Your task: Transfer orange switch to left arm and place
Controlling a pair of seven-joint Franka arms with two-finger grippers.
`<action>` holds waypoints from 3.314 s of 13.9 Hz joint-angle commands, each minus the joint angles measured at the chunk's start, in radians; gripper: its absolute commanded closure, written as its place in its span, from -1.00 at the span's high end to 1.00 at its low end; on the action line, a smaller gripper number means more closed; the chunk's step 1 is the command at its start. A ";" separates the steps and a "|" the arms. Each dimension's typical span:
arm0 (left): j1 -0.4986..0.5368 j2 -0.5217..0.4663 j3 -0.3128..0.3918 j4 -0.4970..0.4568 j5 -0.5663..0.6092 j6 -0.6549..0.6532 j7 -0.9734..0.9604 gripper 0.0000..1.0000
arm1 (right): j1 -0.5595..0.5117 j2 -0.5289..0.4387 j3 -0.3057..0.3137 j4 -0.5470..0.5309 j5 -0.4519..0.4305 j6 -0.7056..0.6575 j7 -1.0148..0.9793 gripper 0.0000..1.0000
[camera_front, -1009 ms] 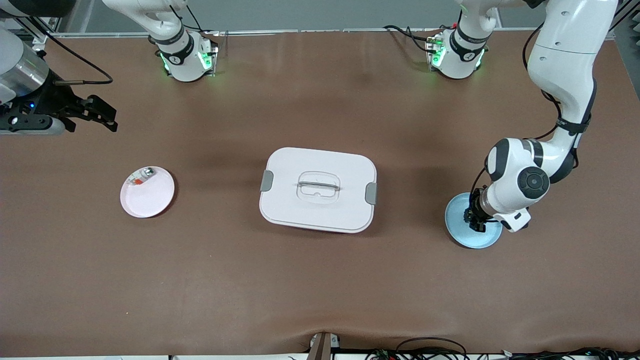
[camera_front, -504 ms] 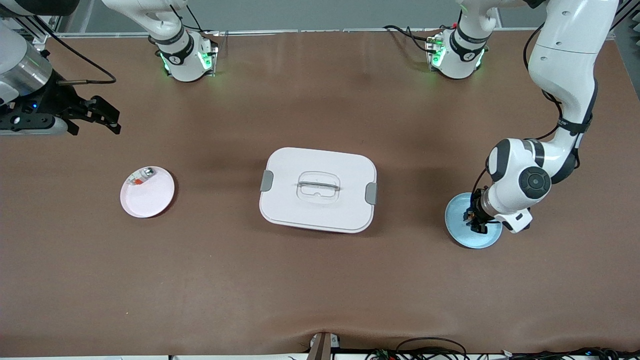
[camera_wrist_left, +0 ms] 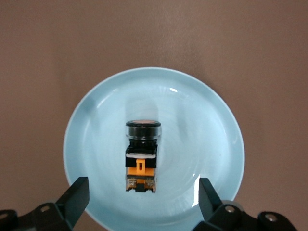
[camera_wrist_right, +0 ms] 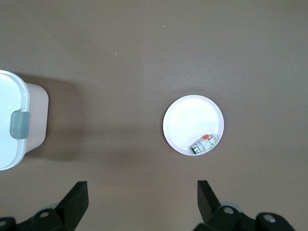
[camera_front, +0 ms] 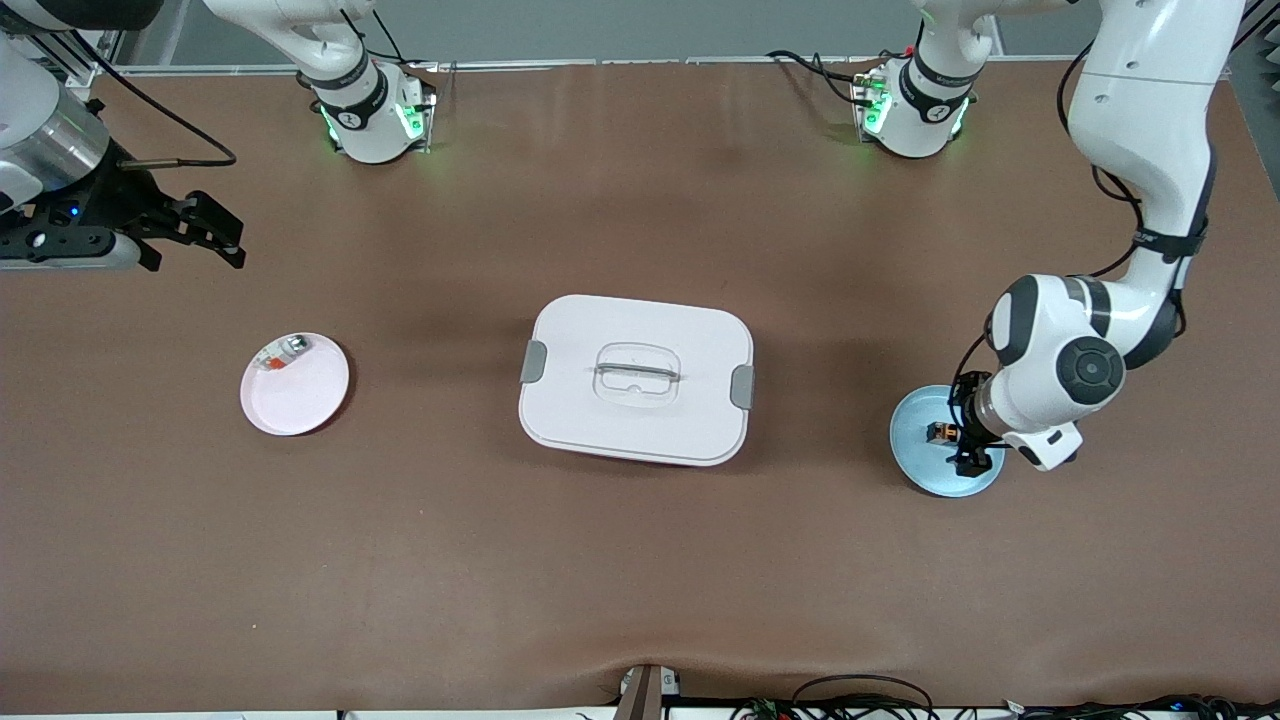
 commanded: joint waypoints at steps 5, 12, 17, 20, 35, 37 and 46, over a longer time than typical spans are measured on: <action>0.021 -0.041 -0.009 0.019 0.007 -0.074 0.507 1.00 | 0.006 -0.003 -0.004 -0.007 0.039 -0.005 0.009 1.00; 0.023 -0.049 -0.015 0.008 -0.050 -0.066 1.164 1.00 | 0.006 0.023 -0.004 0.043 0.038 -0.133 0.001 1.00; 0.023 -0.070 -0.012 0.014 -0.102 -0.055 1.408 1.00 | 0.006 0.023 -0.004 0.043 0.038 -0.130 -0.003 1.00; 0.027 -0.102 -0.006 0.022 -0.099 -0.066 1.413 1.00 | 0.006 0.023 -0.004 0.041 0.038 -0.130 -0.005 1.00; 0.067 -0.413 -0.010 0.014 -0.094 -0.259 1.445 1.00 | 0.008 0.020 -0.004 0.044 0.041 -0.121 -0.003 1.00; 0.069 -0.469 -0.010 0.015 -0.094 -0.295 1.445 1.00 | 0.008 0.020 -0.004 0.044 0.041 -0.120 -0.002 1.00; -0.078 -0.556 0.116 0.121 -0.094 -0.460 1.430 1.00 | 0.009 0.020 -0.004 0.044 0.041 -0.104 0.000 1.00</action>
